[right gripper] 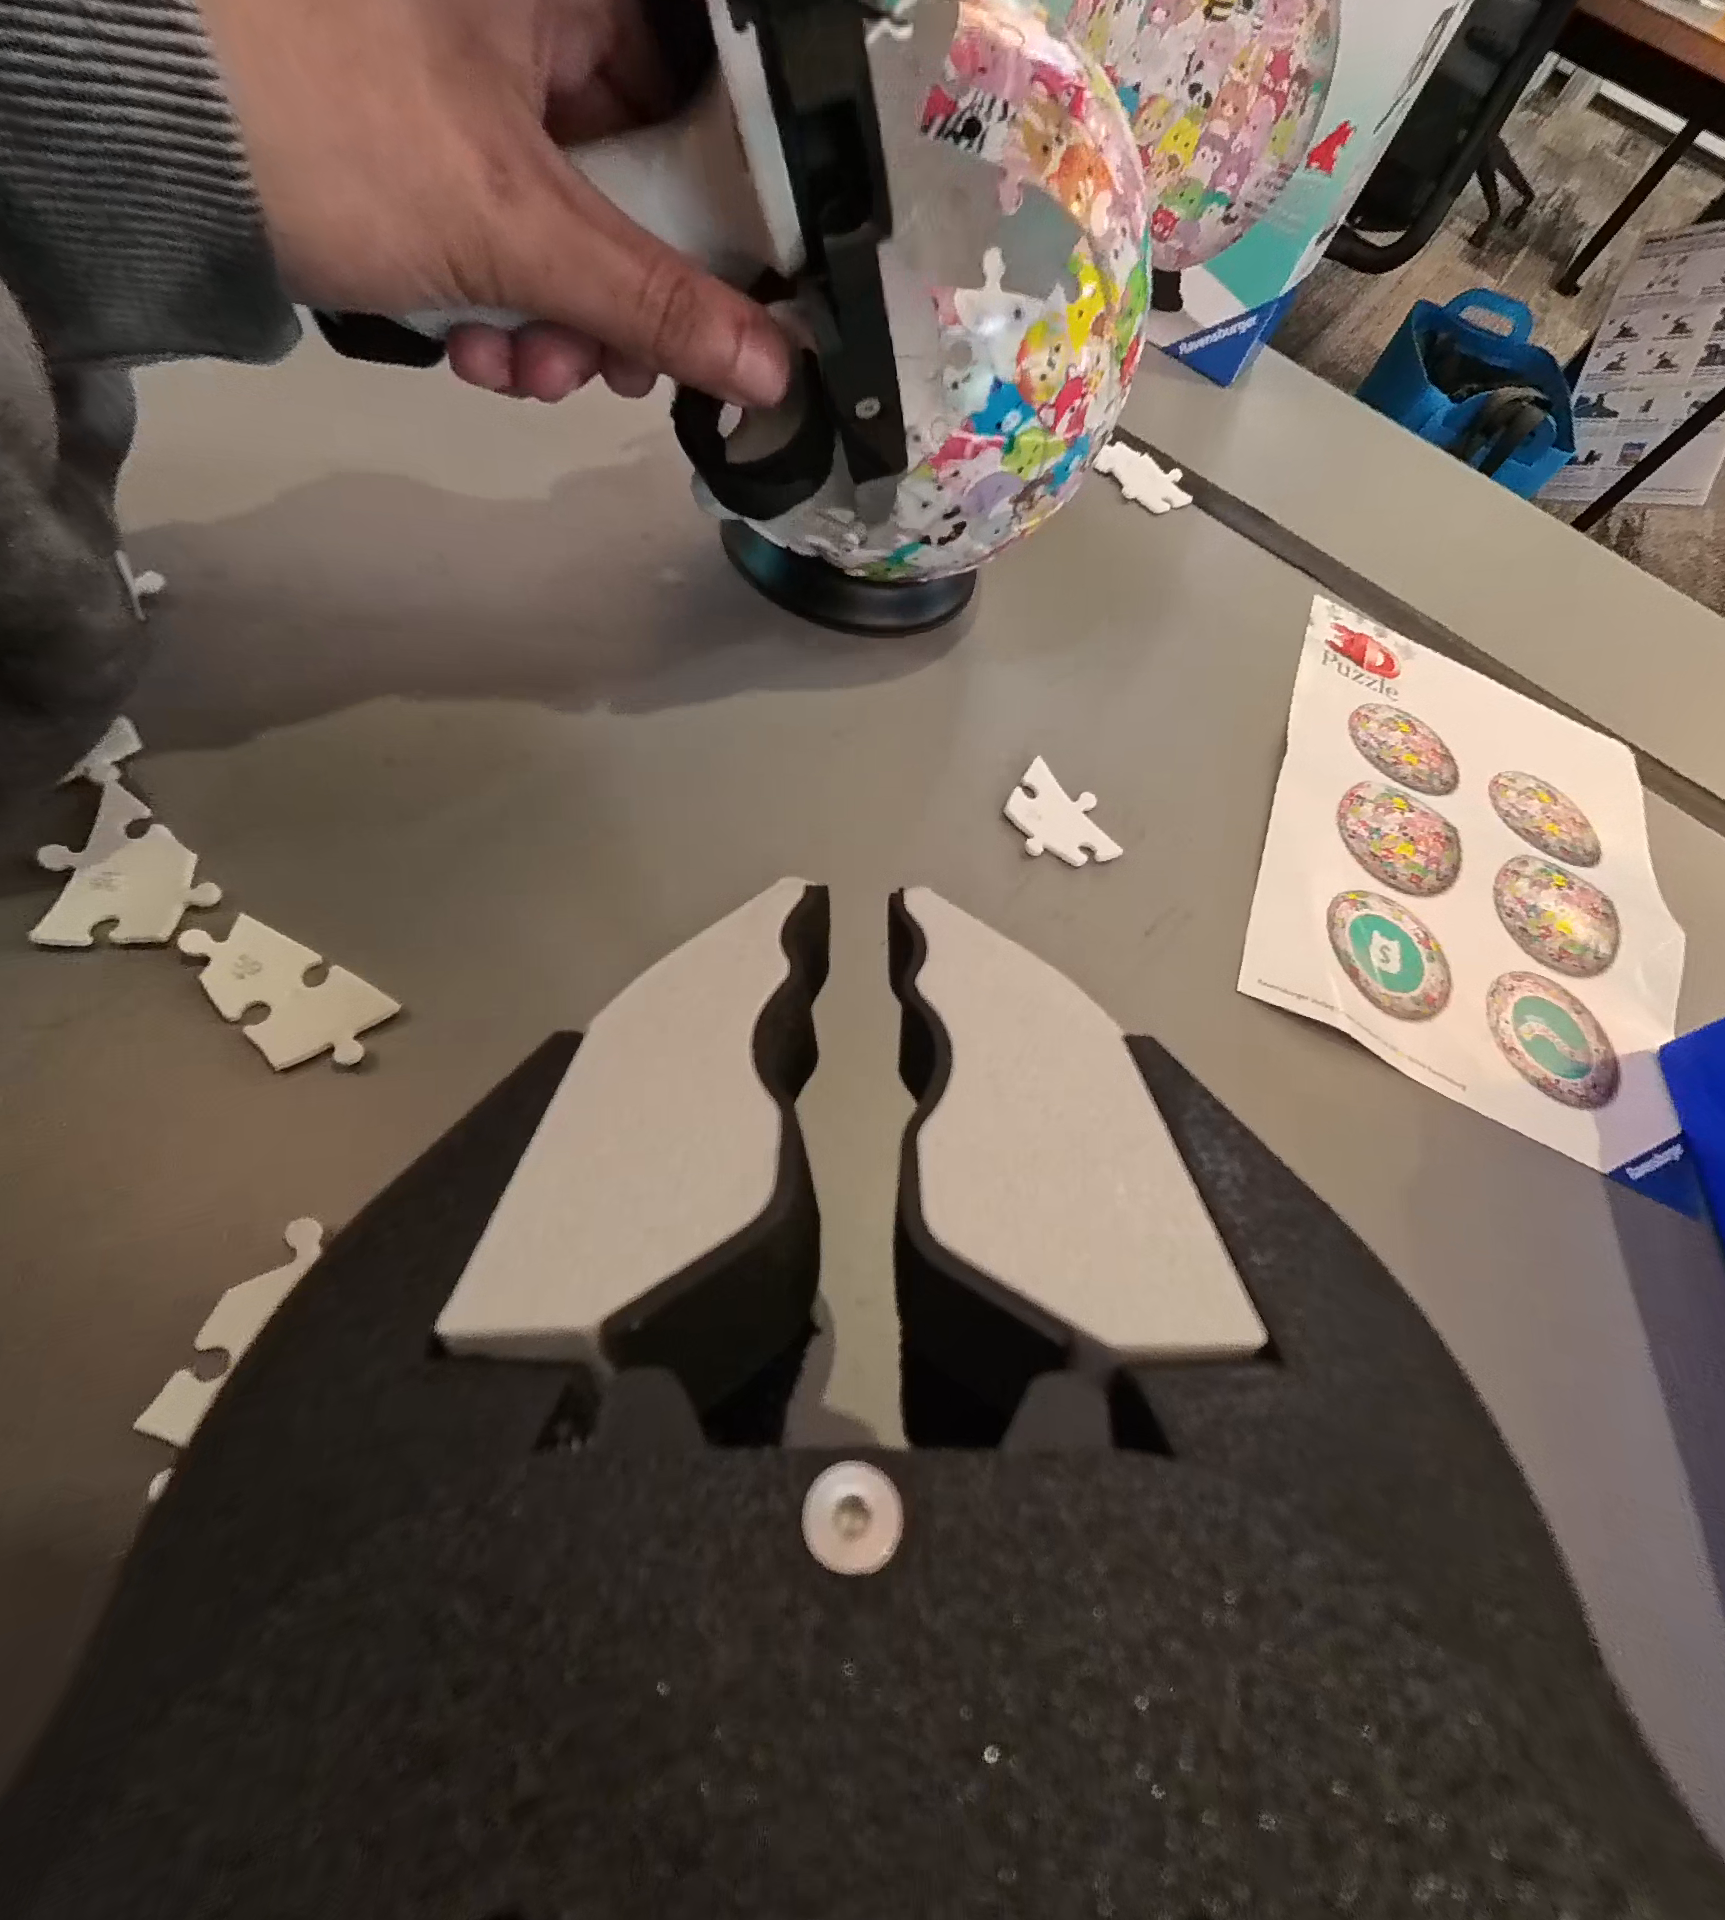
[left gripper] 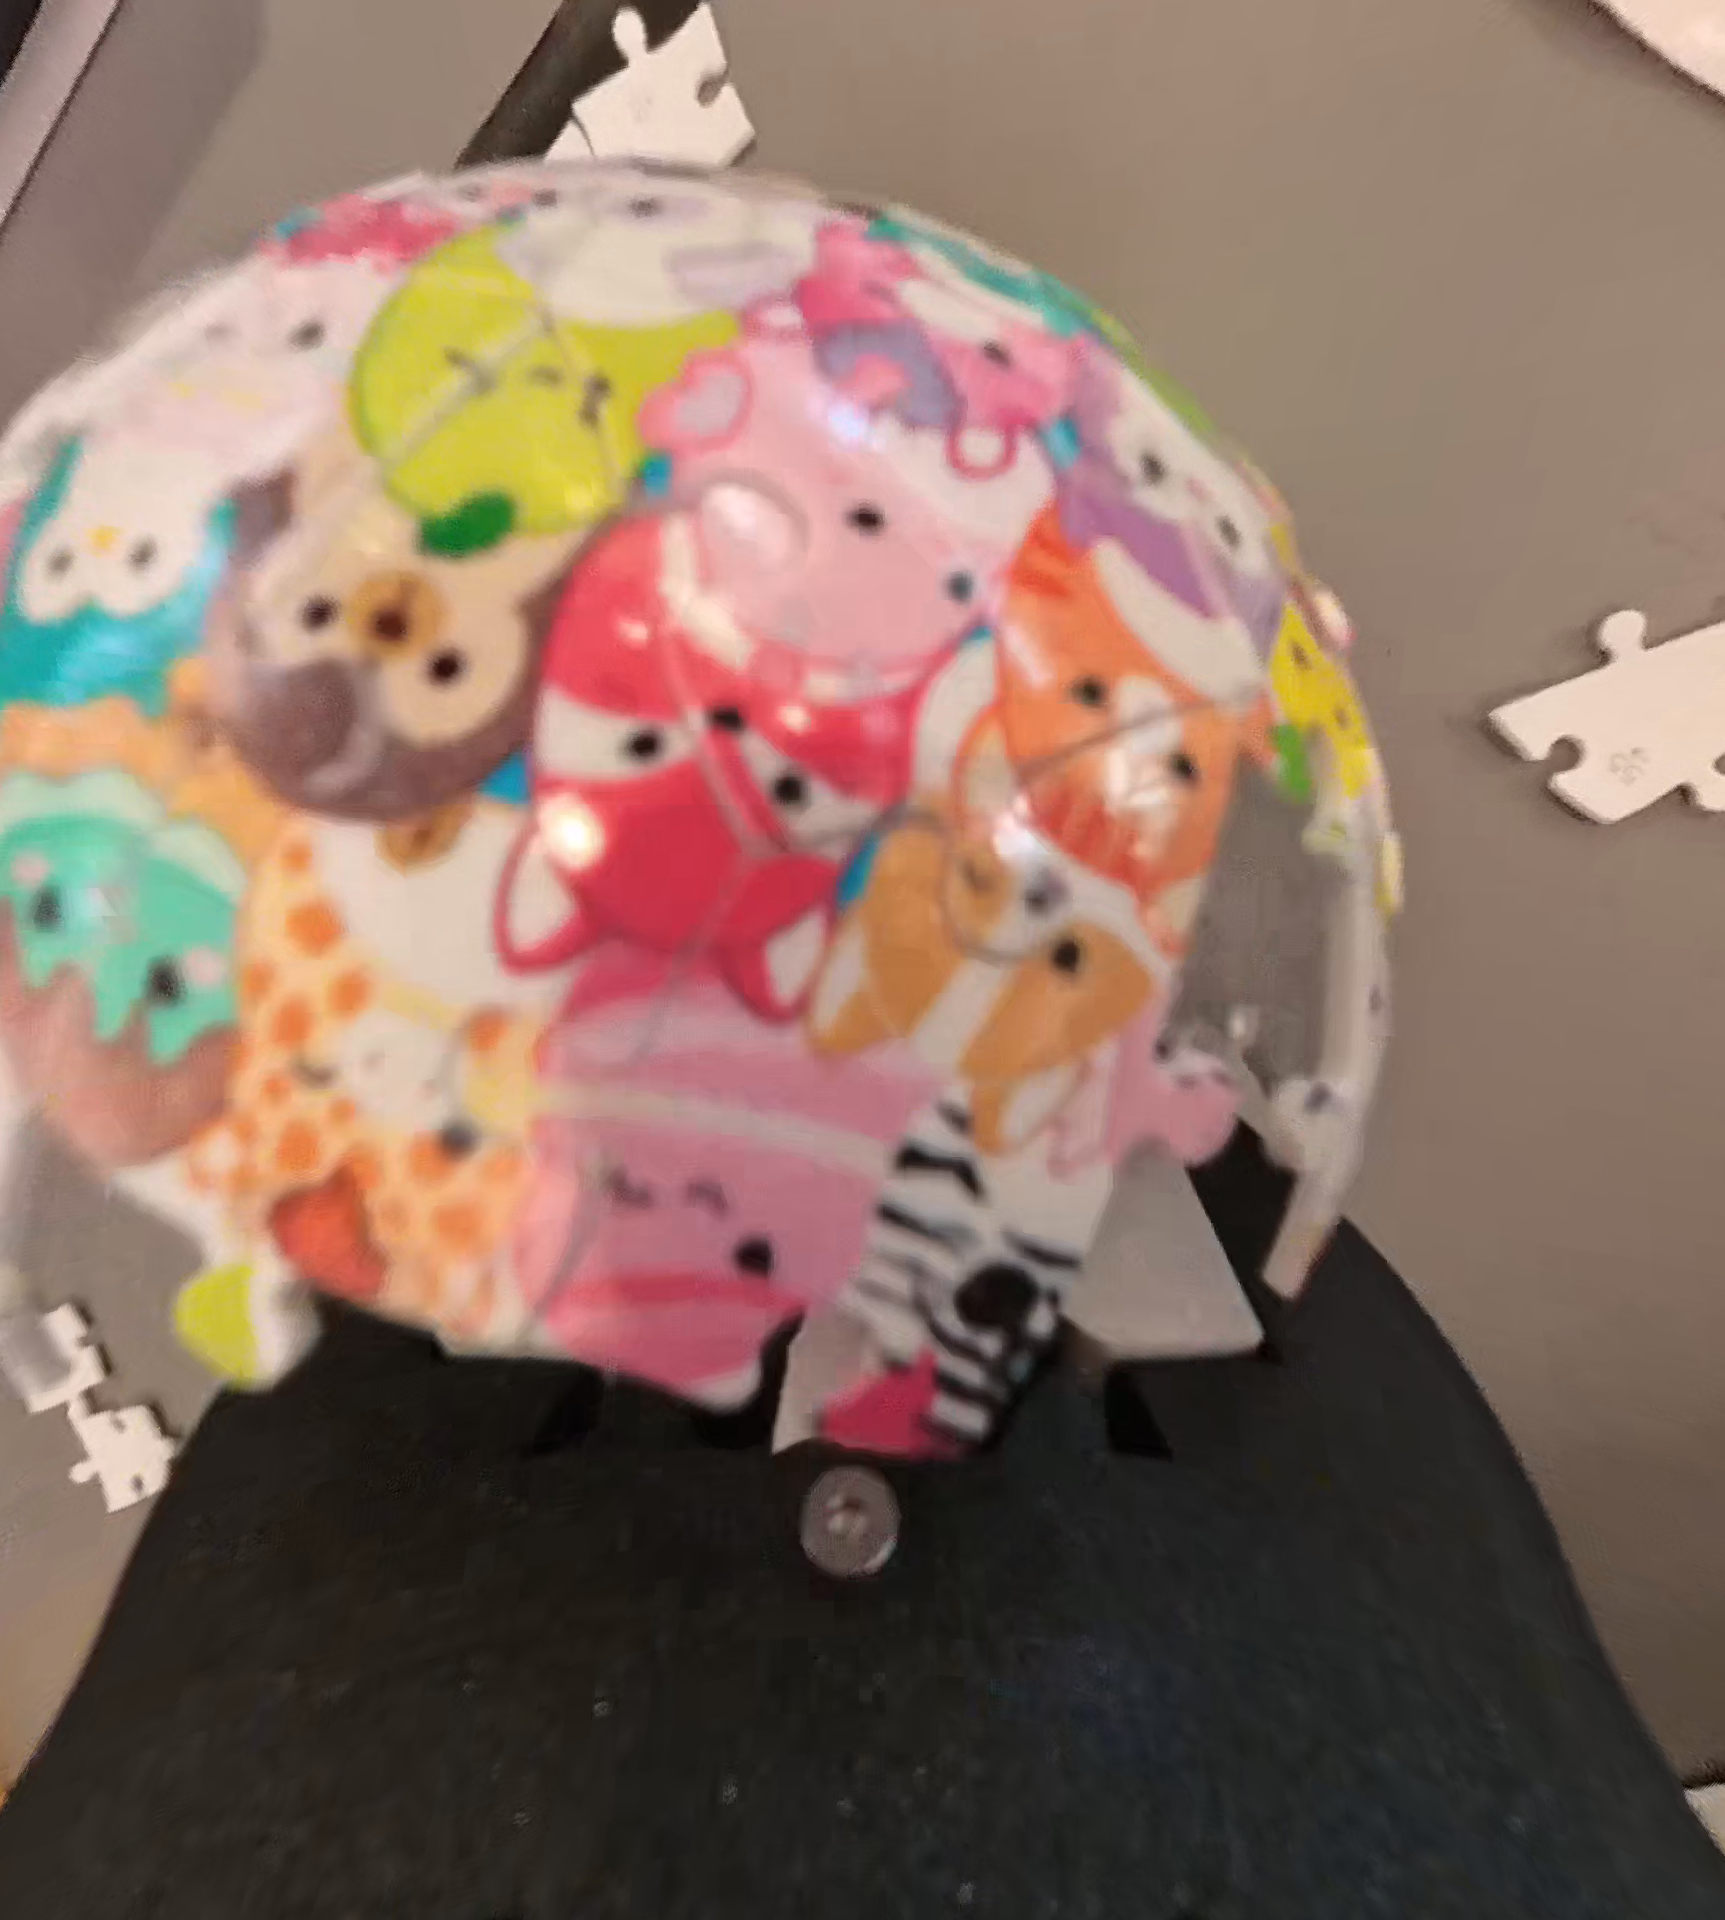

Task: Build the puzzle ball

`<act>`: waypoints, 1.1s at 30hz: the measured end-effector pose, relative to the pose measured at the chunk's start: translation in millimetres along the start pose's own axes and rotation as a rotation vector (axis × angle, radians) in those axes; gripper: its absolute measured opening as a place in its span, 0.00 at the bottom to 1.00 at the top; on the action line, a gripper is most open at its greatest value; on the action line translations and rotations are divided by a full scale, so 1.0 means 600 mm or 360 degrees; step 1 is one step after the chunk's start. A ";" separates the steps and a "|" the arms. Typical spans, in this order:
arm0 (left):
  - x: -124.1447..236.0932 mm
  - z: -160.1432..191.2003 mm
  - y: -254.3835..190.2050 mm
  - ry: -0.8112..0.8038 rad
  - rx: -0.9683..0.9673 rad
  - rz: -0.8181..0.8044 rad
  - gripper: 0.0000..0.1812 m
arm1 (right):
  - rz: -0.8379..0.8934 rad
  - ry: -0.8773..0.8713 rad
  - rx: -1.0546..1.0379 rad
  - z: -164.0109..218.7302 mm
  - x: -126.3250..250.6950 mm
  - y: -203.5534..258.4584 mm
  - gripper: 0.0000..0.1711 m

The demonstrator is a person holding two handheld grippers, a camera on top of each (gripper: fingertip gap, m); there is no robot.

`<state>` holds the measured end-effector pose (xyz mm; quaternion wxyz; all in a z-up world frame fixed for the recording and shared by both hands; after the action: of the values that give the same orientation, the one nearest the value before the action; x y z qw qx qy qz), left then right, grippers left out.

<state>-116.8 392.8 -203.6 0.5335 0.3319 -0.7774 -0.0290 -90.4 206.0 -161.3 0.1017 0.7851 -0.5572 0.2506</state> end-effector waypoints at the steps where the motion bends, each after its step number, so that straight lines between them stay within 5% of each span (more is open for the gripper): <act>1: 0.005 -0.001 -0.002 -0.0024 0.0007 0.0015 0.51 | 0.0004 -0.0003 0.0003 -0.001 0.000 0.000 0.06; 2: 0.011 -0.003 -0.003 -0.0048 0.0015 0.0027 0.47 | 0.0009 -0.0005 0.0005 -0.001 -0.001 -0.001 0.06; 3: 0.017 -0.003 -0.003 -0.0070 0.0022 0.0037 0.03 | 0.0012 -0.0003 0.0007 -0.002 -0.002 -0.001 0.06; 6: 0.037 -0.003 -0.001 -0.0131 0.0037 0.0059 0.01 | 0.0025 -0.0001 0.0018 -0.003 -0.004 -0.001 0.06; 13: 0.119 0.018 0.027 -0.0355 0.0131 0.0185 0.03 | 0.0044 -0.0073 0.0016 -0.018 -0.006 -0.006 0.07; 18: 0.165 0.056 0.077 -0.0614 0.0184 0.0184 0.14 | -0.0026 -0.0187 -0.0058 -0.049 -0.017 -0.004 0.21; 22: 0.160 0.102 0.100 -0.0826 0.0219 0.0162 0.15 | -0.0326 -0.0300 -0.0275 -0.064 -0.029 0.027 0.40; 26: 0.126 0.144 0.110 -0.0959 0.0264 0.0192 0.22 | -0.0590 -0.0447 -0.0405 -0.078 -0.023 0.063 0.44; 33: 0.130 0.147 0.123 -0.1249 0.0409 0.0343 0.30 | -0.0470 0.0007 0.0171 -0.060 -0.048 0.112 0.58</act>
<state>-243.8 380.4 -148.9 0.1515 0.2763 -0.9491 0.0001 -169.9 221.3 -152.9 0.0965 0.8623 -0.4213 0.2639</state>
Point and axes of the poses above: each gripper's, where its closed fingertips meet, x back along the fingers, z out of its underside, y = z × x across the jaws, the point moved 1 cm from there along x, back along the fingers, and after that the axes turned 11 degrees about -z, right-handed, at the moved point
